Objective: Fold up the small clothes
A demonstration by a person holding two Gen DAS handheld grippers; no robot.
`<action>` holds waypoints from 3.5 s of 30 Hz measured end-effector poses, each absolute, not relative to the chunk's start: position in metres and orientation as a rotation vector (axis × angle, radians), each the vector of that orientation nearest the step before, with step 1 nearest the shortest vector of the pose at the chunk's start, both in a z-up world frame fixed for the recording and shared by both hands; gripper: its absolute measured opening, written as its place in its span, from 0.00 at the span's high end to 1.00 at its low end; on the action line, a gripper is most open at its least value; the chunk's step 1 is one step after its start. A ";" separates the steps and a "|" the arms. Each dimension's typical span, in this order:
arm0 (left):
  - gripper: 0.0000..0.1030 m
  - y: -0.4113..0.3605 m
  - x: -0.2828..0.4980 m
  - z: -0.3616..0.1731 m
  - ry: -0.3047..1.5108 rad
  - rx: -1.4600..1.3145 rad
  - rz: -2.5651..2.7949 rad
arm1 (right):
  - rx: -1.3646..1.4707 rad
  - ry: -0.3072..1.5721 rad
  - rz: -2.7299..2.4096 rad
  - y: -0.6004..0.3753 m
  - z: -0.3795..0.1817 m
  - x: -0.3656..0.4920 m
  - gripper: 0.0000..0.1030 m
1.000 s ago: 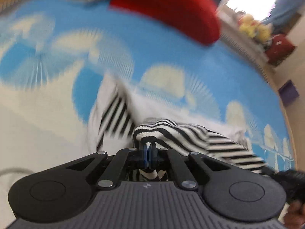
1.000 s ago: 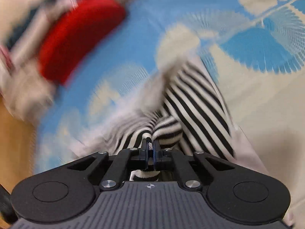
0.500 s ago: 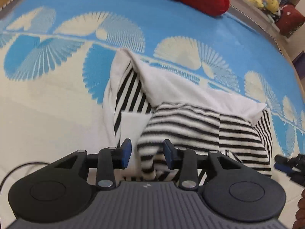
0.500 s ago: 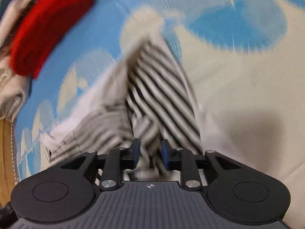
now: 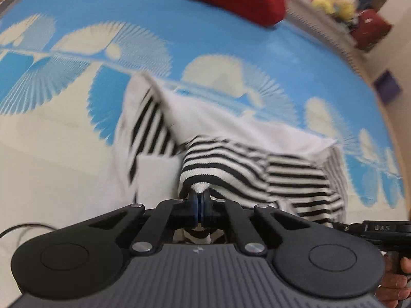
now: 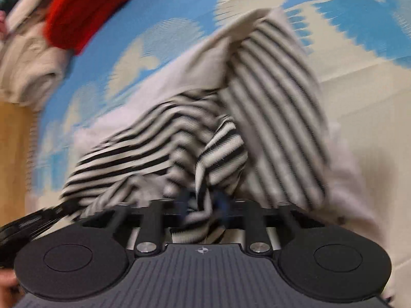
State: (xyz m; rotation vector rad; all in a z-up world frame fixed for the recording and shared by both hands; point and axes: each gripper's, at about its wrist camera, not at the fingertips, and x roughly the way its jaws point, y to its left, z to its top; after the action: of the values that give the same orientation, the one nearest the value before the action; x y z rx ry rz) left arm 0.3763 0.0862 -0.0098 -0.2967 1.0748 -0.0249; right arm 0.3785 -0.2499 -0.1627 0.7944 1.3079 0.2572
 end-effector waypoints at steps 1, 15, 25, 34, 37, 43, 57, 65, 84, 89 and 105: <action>0.99 0.088 0.376 -0.009 1.074 -0.301 -0.026 | 0.828 1.283 0.272 -0.252 -0.158 0.378 0.96; 0.63 0.100 0.380 -0.013 1.082 -0.329 0.075 | 0.589 1.171 -0.016 -0.265 -0.133 0.373 0.68; 0.65 0.086 0.385 -0.056 1.280 -0.271 0.060 | 0.614 1.391 0.133 -0.244 -0.177 0.377 0.64; 0.64 0.081 0.383 -0.037 1.187 -0.265 -0.044 | 0.610 1.272 0.208 -0.243 -0.152 0.376 0.63; 0.64 0.074 0.383 -0.061 1.288 -0.187 -0.005 | 0.543 1.381 0.145 -0.234 -0.172 0.373 0.63; 0.64 0.070 0.369 -0.040 1.205 -0.108 -0.035 | 0.522 1.262 0.118 -0.247 -0.134 0.358 0.63; 0.64 0.093 0.167 0.099 0.737 -0.163 -0.129 | 0.516 0.748 0.036 -0.320 0.008 0.144 0.61; 0.66 0.095 0.092 0.038 0.762 -0.181 -0.068 | 0.498 0.813 -0.050 -0.320 -0.057 0.071 0.59; 0.35 0.134 0.123 -0.045 1.112 -0.337 0.155 | 0.511 1.207 -0.163 -0.317 -0.149 0.093 0.44; 0.35 0.135 0.125 -0.056 1.155 -0.388 0.166 | 0.493 1.278 -0.179 -0.311 -0.169 0.095 0.44; 0.94 0.123 0.110 -0.046 1.065 -0.352 0.142 | 0.508 1.141 -0.110 -0.308 -0.142 0.086 0.92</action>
State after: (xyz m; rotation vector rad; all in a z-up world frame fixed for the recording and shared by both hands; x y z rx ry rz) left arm 0.1096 0.1233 -0.0463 -0.3521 1.0647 0.1417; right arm 0.0861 -0.3080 -0.1418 0.5081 1.1414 -0.1098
